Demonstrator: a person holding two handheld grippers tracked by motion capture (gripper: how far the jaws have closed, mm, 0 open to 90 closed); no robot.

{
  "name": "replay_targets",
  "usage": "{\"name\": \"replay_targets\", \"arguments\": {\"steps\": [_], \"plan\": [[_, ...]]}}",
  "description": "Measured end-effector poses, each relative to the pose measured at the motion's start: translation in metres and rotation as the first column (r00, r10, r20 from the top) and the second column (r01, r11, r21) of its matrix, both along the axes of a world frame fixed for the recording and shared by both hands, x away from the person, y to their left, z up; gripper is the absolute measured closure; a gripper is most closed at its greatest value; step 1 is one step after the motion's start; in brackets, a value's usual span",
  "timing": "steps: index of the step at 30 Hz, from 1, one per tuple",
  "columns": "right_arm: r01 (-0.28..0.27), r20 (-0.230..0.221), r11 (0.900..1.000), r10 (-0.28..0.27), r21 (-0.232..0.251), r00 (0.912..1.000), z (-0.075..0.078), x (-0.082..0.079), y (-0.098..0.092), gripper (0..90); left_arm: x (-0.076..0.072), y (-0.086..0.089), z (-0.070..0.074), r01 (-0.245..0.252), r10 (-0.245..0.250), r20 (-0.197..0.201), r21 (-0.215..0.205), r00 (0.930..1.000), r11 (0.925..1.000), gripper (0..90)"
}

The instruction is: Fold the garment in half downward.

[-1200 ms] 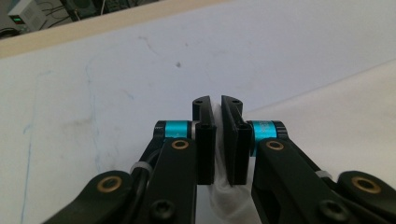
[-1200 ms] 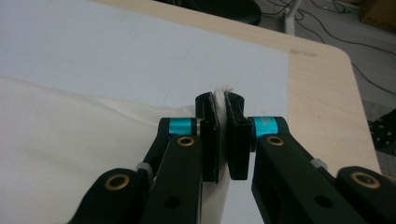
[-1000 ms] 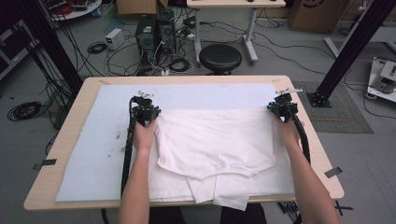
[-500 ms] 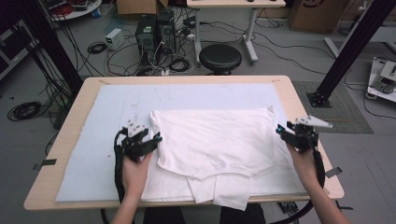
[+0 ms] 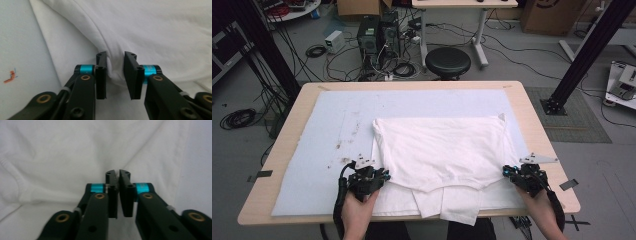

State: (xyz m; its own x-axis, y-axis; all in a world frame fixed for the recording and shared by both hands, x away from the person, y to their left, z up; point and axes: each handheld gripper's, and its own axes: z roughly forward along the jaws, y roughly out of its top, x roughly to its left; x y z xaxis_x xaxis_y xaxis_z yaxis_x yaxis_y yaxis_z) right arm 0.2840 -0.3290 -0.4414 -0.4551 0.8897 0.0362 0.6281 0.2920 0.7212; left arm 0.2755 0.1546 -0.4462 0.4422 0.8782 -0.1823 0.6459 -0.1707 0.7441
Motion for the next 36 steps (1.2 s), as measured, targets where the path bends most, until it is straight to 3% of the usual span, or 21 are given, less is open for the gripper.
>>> {"name": "replay_targets", "arguments": {"steps": [2,4,7,10,15,18,21,24,27,29,30,32,33,36], "plan": [[-0.005,0.009,1.0,0.005,-0.009,1.0,0.002,-0.002,0.0,89.3,0.0,0.0,0.002,0.002,-0.002,-0.004,0.004,1.0,1.0,81.9],[-0.004,0.028,1.0,0.004,0.012,0.9996,0.006,-0.006,-0.004,89.5,-0.002,0.001,0.006,0.006,-0.006,-0.003,-0.004,1.0,1.0,83.6],[-0.006,0.045,0.999,0.004,0.048,0.999,0.018,-0.013,-0.011,89.6,-0.009,0.005,0.016,0.016,-0.016,0.008,-0.047,0.9998,0.9988,84.5],[-0.013,0.059,0.996,0.008,0.085,0.9982,0.029,-0.026,-0.019,89.6,-0.023,0.011,0.027,0.04,-0.038,0.022,-0.098,0.999,0.9944,84.7],[-0.039,0.071,0.994,0.031,0.102,0.997,0.034,-0.058,-0.026,89.6,-0.053,0.017,0.034,0.084,-0.082,0.014,-0.124,0.9965,0.9888,84.8],[-0.05,0.065,0.992,0.042,0.116,0.997,0.031,-0.076,-0.029,89.6,-0.071,0.018,0.031,0.096,-0.096,0.007,-0.123,0.9953,0.9877,84.7],[-0.059,0.062,0.993,0.053,0.098,0.9967,0.027,-0.091,-0.03,89.5,-0.084,0.017,0.025,0.107,-0.108,-0.003,-0.103,0.9941,0.9889,84.7],[-0.066,0.057,0.996,0.063,0.056,0.9964,0.021,-0.101,-0.028,89.1,-0.089,0.014,0.02,0.101,-0.101,-0.001,-0.053,0.9949,0.9934,83.3],[-0.052,0.059,0.998,0.05,0.028,0.997,0.016,-0.1,-0.028,82.1,-0.082,0.015,0.023,0.061,-0.061,0.033,0.02,0.9976,0.998,65.1],[-0.017,0.104,1.0,0.017,0.001,0.9944,0.02,-0.09,-0.031,71.1,-0.069,0.018,0.029,0.027,-0.029,0.069,0.026,0.9972,0.9993,56.2],[0.003,0.129,1.0,-0.003,0.001,0.9917,0.024,-0.082,-0.033,66.7,-0.061,0.02,0.033,0.008,-0.01,0.088,0.027,0.9961,0.9996,51.2],[0.031,0.17,1.0,-0.03,-0.002,0.985,0.033,-0.059,-0.037,61.6,-0.04,0.023,0.041,-0.015,0.01,0.132,0.031,0.9912,0.9994,49.7],[0.031,0.17,1.0,-0.03,-0.002,0.985,0.033,-0.059,-0.037,61.6,-0.04,0.023,0.041,-0.015,0.01,0.132,0.031,0.9912,0.9994,48.5],[0.054,0.219,0.998,-0.052,-0.007,0.9743,0.045,-0.015,-0.042,58.4,-0.001,0.026,0.049,-0.04,0.035,0.164,0.029,0.9859,0.9988,46.7]]}}
